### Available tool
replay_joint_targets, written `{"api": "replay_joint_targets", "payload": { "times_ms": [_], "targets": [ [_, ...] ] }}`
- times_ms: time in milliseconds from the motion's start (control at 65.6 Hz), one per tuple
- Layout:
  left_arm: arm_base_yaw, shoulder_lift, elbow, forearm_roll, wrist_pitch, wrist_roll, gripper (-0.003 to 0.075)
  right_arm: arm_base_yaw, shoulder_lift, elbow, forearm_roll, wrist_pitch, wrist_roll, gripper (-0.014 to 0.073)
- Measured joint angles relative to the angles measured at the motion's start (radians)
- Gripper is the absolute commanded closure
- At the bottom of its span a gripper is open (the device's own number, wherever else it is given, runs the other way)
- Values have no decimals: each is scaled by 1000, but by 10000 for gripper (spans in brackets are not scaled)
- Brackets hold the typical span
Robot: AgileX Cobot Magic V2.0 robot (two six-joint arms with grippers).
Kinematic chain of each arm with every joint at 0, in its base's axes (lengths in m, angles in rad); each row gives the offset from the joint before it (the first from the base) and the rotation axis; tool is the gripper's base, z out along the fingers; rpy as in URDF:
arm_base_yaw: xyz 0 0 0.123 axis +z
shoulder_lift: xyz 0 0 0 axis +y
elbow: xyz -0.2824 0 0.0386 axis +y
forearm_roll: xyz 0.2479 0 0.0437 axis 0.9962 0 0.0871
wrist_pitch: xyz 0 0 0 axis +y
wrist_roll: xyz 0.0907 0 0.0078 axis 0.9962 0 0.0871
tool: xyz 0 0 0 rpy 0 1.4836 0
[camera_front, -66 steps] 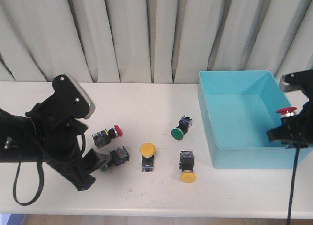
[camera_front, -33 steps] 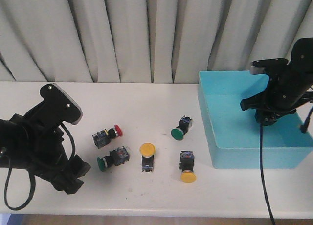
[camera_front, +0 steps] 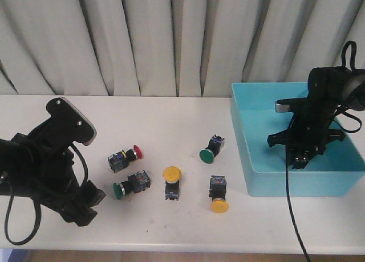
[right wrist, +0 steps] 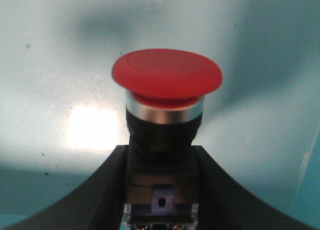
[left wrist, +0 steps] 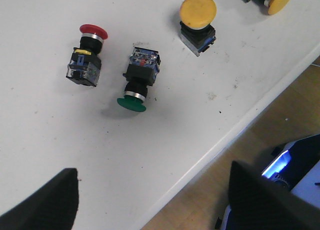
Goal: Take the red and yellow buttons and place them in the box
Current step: 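Carry the red button with the right gripper into the blue box and release, then raise the right gripper out of the box and withdraw it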
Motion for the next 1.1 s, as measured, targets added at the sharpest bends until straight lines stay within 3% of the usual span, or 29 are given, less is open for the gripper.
{"api": "replay_joint_targets", "payload": {
  "times_ms": [351,610,976,1098],
  "targets": [
    [0,0,0,0,0,0,127,0,2,-2,-1,4,2,173],
    [0,0,0,0,0,-1,127,0,-36,-2,2,40,-2,169],
    [0,0,0,0,0,-1,127,0,-395,1,130,120,-67,172],
    [0,0,0,0,0,-1,127,0,-548,75,179,106,-89,172]
  ]
}}
